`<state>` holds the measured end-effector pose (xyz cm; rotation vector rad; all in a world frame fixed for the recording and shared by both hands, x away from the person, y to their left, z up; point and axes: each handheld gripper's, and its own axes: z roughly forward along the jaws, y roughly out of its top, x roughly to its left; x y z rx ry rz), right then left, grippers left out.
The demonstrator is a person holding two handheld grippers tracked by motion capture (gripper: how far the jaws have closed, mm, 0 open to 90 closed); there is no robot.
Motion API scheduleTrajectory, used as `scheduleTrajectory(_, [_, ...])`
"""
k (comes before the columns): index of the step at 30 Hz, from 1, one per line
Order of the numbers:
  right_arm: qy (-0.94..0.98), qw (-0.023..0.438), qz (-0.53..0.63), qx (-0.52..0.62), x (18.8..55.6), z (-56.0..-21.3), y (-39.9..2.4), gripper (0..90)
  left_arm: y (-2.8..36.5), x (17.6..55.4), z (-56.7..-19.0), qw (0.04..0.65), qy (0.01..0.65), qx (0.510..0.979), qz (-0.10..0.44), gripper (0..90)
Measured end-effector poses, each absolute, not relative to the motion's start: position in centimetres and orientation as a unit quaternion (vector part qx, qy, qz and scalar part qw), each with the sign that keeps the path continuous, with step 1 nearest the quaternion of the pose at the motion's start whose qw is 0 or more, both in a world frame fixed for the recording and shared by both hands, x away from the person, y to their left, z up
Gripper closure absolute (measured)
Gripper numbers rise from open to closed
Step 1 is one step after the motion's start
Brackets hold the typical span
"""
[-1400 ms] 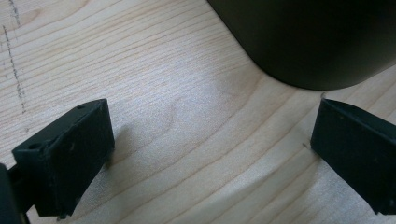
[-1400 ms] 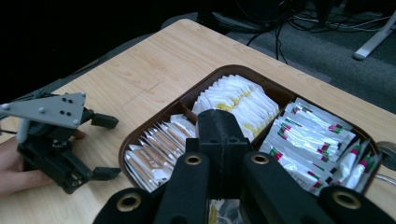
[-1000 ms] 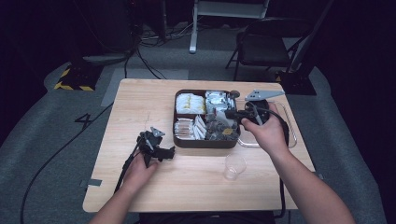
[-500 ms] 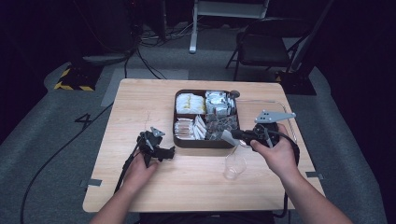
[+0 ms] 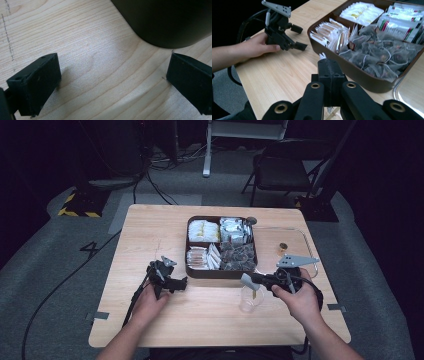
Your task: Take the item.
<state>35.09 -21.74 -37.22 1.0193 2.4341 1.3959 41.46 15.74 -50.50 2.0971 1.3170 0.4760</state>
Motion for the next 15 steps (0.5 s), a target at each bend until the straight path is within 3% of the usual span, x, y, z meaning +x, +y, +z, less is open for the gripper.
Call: scheduleTrajectory(15, [0.816, 0.069, 0.449, 0.357, 34.5, -39.8, -22.5, 90.0, 15.7, 41.5, -50.5, 0.305, 0.497, 0.792, 0.18, 0.0])
